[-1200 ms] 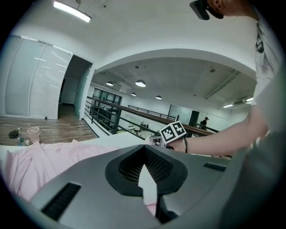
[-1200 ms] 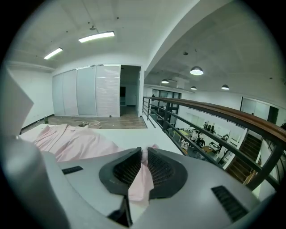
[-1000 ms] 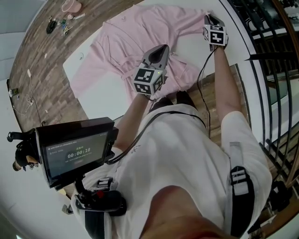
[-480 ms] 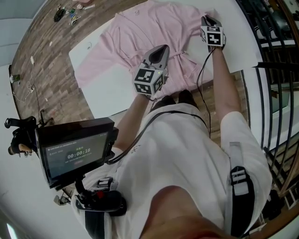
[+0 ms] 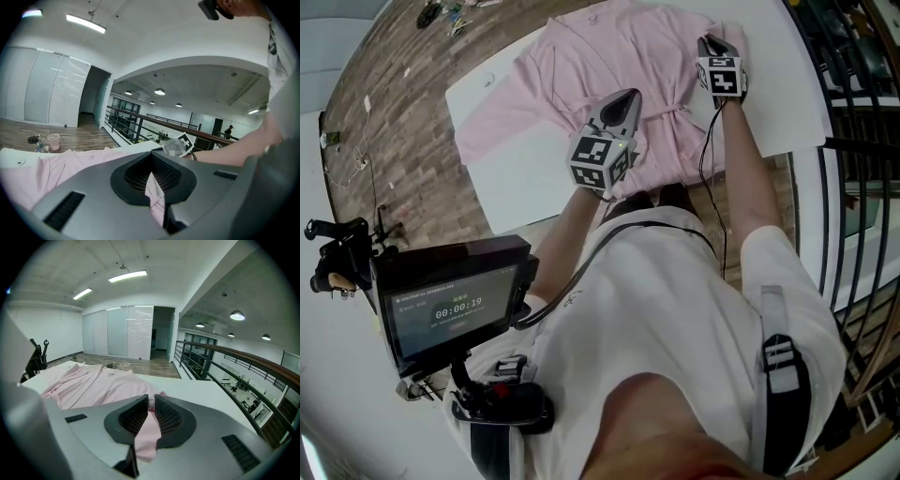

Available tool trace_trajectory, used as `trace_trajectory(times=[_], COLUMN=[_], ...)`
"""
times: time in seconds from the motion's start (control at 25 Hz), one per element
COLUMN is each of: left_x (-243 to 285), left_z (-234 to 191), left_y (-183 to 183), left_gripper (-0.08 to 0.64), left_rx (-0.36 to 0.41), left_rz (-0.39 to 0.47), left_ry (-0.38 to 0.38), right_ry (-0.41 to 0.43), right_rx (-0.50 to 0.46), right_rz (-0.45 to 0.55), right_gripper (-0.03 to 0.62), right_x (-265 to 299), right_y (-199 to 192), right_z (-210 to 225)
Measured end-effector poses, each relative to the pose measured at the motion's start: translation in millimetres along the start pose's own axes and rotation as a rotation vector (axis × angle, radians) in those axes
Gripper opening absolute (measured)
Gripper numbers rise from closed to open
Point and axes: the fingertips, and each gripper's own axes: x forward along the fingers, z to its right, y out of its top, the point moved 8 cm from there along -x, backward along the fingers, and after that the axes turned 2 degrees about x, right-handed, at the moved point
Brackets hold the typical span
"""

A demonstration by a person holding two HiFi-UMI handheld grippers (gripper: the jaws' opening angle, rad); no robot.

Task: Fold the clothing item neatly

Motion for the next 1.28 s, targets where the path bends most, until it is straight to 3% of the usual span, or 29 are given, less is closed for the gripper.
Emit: trace_trajectory(times=[0.32,1.28], left_x=[0.9,-20.0], left_z=[-0.8,-22.8], left_y=[2.5,-7.9], left_gripper=[0.002,0.002], left_rx=[-0.02,-0.047], left_rz=[0.004,0.0], left_ry=[0.03,0.158], right_ry=[0.056,0.281], right_rx=[-0.026,-0.13], right_rz=[-0.011,-0.015], right_gripper=[0.049,0.049], right_x=[8.5,41.3], right_y=[2.6,6.1], right_z=[-13.6,-106.6])
